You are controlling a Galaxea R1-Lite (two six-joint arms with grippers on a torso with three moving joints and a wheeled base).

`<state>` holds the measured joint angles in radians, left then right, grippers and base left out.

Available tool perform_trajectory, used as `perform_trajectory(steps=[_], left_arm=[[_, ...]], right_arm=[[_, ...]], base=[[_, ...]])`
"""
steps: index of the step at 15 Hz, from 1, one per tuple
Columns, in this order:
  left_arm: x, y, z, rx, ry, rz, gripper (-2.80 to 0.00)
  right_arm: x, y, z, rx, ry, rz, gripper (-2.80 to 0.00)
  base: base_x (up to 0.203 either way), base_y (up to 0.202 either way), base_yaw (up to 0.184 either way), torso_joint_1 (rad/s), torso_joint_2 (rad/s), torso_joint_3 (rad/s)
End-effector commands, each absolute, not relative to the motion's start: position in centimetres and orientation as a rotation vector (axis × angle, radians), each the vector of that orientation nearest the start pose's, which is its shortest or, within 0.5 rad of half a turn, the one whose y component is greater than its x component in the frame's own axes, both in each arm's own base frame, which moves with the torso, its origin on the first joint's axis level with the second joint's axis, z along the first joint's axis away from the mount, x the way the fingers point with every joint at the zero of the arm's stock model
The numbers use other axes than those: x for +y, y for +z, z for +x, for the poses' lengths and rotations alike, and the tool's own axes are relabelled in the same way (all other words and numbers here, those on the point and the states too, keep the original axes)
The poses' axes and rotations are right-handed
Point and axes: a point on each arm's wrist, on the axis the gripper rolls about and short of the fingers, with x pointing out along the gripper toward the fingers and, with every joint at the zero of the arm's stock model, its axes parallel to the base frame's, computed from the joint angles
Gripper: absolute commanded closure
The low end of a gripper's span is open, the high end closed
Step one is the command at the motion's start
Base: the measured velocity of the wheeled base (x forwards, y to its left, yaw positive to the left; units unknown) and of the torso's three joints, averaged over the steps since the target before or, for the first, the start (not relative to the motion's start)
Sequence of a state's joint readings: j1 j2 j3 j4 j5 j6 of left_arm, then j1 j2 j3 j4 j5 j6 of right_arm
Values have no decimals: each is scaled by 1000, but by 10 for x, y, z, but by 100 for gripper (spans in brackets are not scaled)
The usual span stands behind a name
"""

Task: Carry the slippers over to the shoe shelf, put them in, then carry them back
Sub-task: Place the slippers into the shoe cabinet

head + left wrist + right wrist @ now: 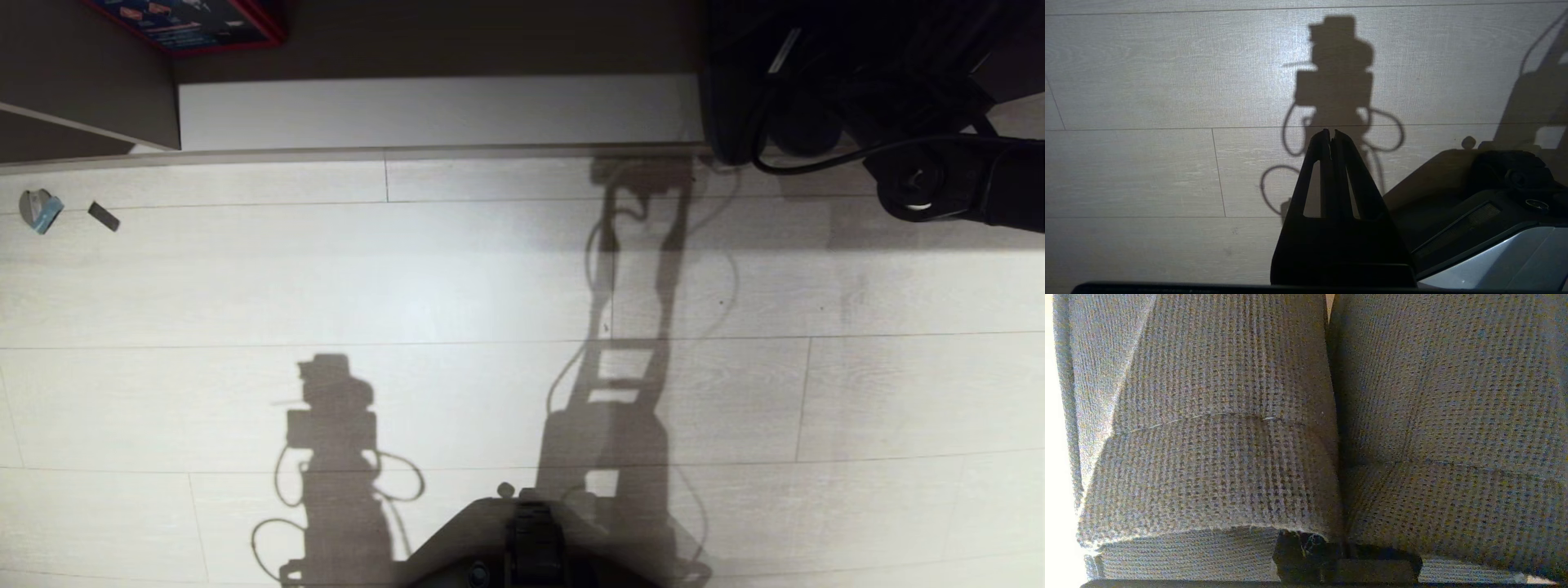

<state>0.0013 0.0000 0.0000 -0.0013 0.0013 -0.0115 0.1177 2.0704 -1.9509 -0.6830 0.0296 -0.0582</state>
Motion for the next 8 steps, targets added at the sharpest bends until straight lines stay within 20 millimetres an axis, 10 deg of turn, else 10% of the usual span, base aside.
perform_trajectory(steps=[1,6,7,8], left_arm=[[0,76,-23,-2,3,-12,0],[0,76,-23,-2,3,-12,0],[0,76,-23,-2,3,-12,0],[0,76,-23,-2,3,-12,0]], right_arm=[[49,372,411,-567,128,-32,0],[49,365,416,-555,124,-32,0],[50,363,418,-554,126,-31,-280],[50,364,418,-559,124,-31,-280]], base=[[0,0,0,0,0,0],[0,0,0,0,0,0],[0,0,0,0,0,0],[0,0,0,0,0,0]])
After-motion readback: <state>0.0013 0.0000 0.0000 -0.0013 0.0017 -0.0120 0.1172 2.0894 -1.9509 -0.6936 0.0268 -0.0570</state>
